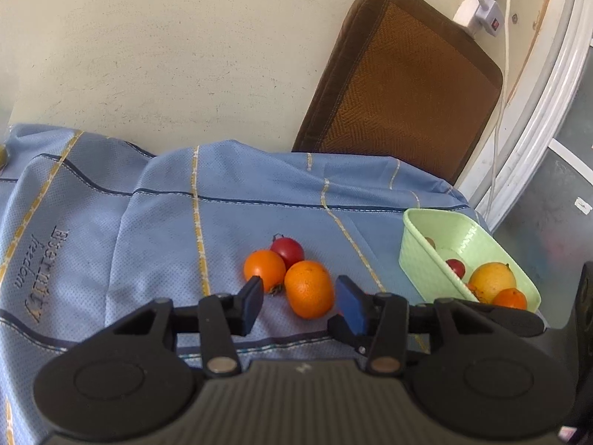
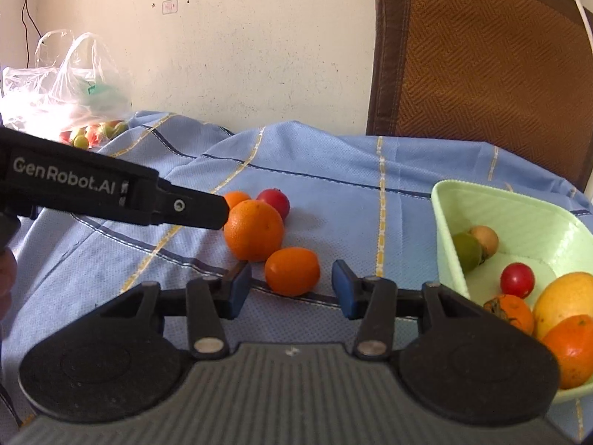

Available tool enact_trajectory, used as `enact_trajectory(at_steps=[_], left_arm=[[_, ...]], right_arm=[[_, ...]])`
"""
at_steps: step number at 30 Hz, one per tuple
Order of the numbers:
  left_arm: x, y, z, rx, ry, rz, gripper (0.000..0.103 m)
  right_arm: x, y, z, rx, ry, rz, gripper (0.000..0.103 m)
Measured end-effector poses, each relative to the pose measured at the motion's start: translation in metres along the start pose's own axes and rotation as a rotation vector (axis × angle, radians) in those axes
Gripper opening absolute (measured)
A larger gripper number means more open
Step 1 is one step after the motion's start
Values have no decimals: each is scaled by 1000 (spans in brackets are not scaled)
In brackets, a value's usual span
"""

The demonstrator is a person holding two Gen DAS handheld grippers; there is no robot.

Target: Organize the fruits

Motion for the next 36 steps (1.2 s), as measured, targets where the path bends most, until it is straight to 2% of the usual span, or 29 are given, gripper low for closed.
enact_trajectory(at_steps=[6, 8, 9, 12, 17, 20, 25, 28, 30, 36], left_arm=[[1, -21, 12, 67, -51, 0, 43], [-2, -24, 15, 96, -77, 5, 36], [-4, -23, 17, 104, -96, 13, 35], [-11, -12, 22, 107, -131, 10, 34], [-33, 25, 27, 56, -129, -23, 34], [-47, 43, 29, 73, -145, -18, 34], [-62, 51, 30, 155, -184, 14, 34], [-65, 52, 34, 196, -214, 45, 37], [-67, 52, 34, 224, -228, 64, 45], [-71, 49, 33, 231, -236, 77, 51]], right_arm=[[-8, 14, 2, -4, -27, 17, 34], [-13, 23, 3, -5, -39, 29, 34], [-15, 27, 3, -2, -47, 32, 34], [-23, 40, 3, 4, -63, 43, 34], [-36, 66, 1, 12, -92, 70, 34], [-45, 83, -1, -5, -99, 87, 34], [-56, 97, -3, -45, -74, 81, 34], [-61, 94, -1, -53, -76, 54, 35], [-60, 94, 0, -52, -83, 54, 35], [-64, 94, -3, -59, -74, 44, 37]])
Point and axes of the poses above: each gripper's, at about its wrist camera, not at the fingertips, and y roughly against the way its jaws point, z to its right, x to its top, the point moved 8 cm from there along -y, roughly the way its jaws point, and after that the axes turned 7 degrees about y, right-handed, at the moved point
